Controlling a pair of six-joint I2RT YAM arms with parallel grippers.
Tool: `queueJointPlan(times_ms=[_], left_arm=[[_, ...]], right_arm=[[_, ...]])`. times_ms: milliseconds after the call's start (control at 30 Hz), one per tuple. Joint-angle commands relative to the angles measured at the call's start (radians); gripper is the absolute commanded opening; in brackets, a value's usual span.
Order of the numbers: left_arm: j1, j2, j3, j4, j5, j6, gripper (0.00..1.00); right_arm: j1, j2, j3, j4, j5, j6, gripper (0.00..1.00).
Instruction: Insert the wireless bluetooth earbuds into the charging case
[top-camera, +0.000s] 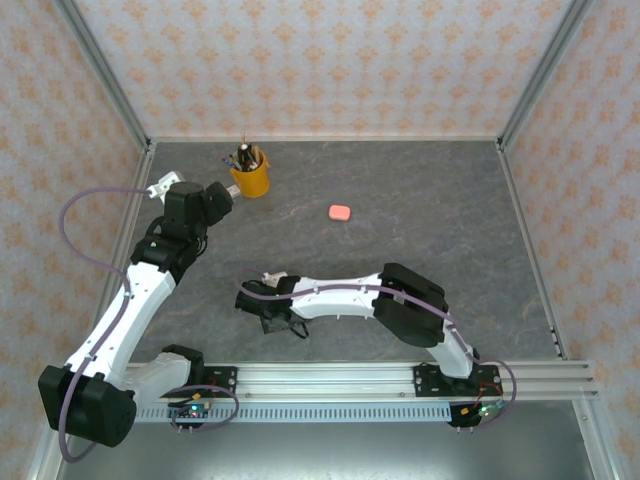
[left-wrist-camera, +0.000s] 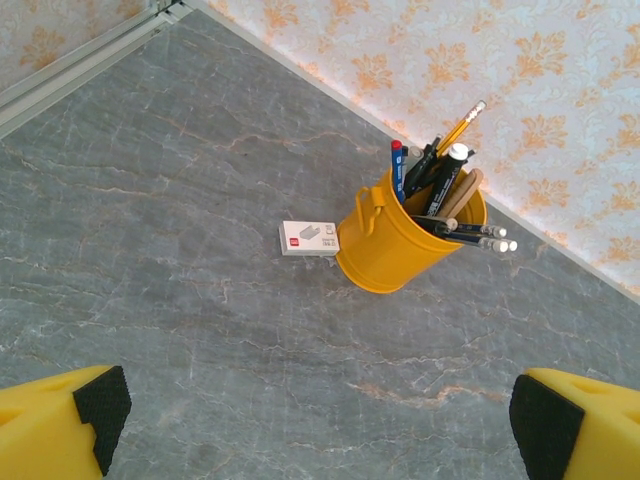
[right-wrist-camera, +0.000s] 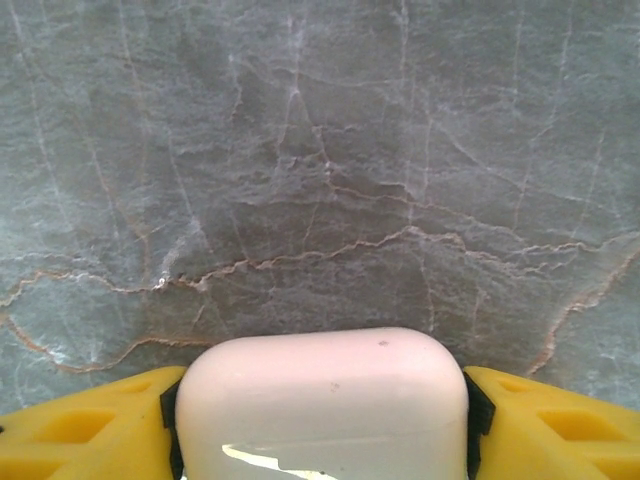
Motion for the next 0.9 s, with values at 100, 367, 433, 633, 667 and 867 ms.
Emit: queueJointPlan(times_ms=[100,367,433,633,667,867], left_arm=[[0.009,-0.013,-0.024,0.025,-0.047,-0.058,1.0],[0.009,0.059,0.052,-0.036,0.033,-0.016,1.0],[0.009,0.072,0.047,-0.02,0.06,-0.022,1.0],[0.009,0.127,0.039,0.02,0.12,-0.014,1.0],[0.01,0.141,0.038,0.029,0.132,-0.011,1.0],[0.007,0.211,0.046,0.054,0.19,-0.004,1.0]], right_arm=[[-0.018,0.045,0.028,-0.045,0.029,-0.035,0.6],[-0.141,-0.081,-0.048,-0.018,0.068,-0.049,0.57],[-0.177,-0.102,-0.046,-0.023,0.069,-0.068,0.57],[-0.295,-0.108,-0.024,-0.043,0.059,-0.138,0.57],[-0.317,-0.103,-0.019,-0.05,0.058,-0.149,0.57],[-0.41,-0.083,-0.003,-0.085,0.067,-0.191,0.57]])
